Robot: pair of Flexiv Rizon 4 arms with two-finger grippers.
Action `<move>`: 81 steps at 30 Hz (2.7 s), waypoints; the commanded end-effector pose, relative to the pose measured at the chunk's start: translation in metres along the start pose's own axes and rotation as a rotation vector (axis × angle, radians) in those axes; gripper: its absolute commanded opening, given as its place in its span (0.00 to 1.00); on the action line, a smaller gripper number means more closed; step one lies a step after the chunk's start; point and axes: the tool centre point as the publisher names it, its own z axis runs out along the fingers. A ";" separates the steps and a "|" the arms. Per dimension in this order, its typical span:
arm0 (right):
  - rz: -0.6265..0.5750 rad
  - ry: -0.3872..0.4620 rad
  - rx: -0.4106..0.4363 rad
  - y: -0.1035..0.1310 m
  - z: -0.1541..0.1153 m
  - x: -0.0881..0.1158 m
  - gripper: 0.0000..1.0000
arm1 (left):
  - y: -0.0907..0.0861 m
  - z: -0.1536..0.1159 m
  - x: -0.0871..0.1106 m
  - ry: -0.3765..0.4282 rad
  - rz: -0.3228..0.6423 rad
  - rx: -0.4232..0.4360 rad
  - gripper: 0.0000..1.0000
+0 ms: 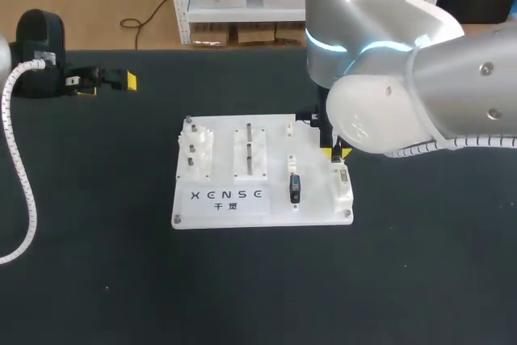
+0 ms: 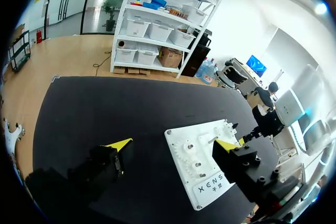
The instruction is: Insert the USB connector, Ethernet cable, and multi-pin plug into their matching sockets one by one.
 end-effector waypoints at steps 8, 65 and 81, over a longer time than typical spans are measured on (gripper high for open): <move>-0.042 -0.127 -0.009 0.011 -0.030 0.007 1.00 | 0.000 0.000 0.000 0.000 0.000 0.000 1.00; -0.154 -0.049 -0.115 0.062 -0.023 0.085 1.00 | 0.000 0.000 0.000 0.000 0.000 0.000 1.00; -0.153 -0.036 -0.086 0.071 -0.022 0.089 1.00 | 0.000 0.000 0.000 0.000 0.000 0.000 1.00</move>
